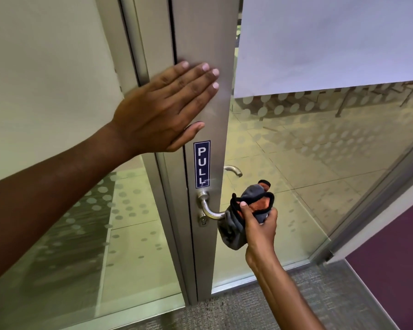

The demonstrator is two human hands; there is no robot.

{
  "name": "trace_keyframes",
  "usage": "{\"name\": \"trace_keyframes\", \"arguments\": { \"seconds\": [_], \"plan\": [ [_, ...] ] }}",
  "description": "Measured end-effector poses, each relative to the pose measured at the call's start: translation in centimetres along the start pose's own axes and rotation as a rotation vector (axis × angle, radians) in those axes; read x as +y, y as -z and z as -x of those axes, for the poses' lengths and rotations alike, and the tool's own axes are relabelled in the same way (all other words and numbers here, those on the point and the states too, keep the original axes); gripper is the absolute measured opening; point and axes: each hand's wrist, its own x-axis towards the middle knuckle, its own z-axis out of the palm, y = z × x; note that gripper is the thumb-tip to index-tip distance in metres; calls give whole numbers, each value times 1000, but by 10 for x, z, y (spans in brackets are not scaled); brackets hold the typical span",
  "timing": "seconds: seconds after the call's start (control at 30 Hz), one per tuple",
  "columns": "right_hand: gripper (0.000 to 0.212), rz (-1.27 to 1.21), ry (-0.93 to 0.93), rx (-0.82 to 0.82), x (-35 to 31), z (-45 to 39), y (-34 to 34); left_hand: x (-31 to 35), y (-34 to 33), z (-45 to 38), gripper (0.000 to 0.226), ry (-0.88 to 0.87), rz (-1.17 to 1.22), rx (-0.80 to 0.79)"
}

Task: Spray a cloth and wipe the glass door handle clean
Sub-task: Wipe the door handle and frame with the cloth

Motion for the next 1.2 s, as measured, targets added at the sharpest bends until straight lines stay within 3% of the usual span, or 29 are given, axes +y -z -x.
{"name": "trace_keyframes", "arguments": {
  "seconds": [0.33, 0.6, 0.8, 0.9, 1.07, 1.2],
  "plan": [
    [58, -22, -143, 147, 13, 40, -44, -2, 6, 0, 63, -22, 17, -23],
    [64, -350, -414, 172, 9, 67, -83, -2, 9, -1, 63, -40, 58, -47],
    [45, -708, -532, -285, -23, 82, -68, -3, 7, 0, 61, -39, 62, 3],
    [39, -604, -288, -367, -46, 87, -65, -3, 7, 1, 60, -41, 80, 9],
    [47, -249, 407, -195, -90, 72, -60, -3, 7, 1, 59, -40, 111, 1],
    [60, 166, 722, -95, -93, 56, -74, -5, 7, 2, 60, -37, 110, 5]
  ]
}}
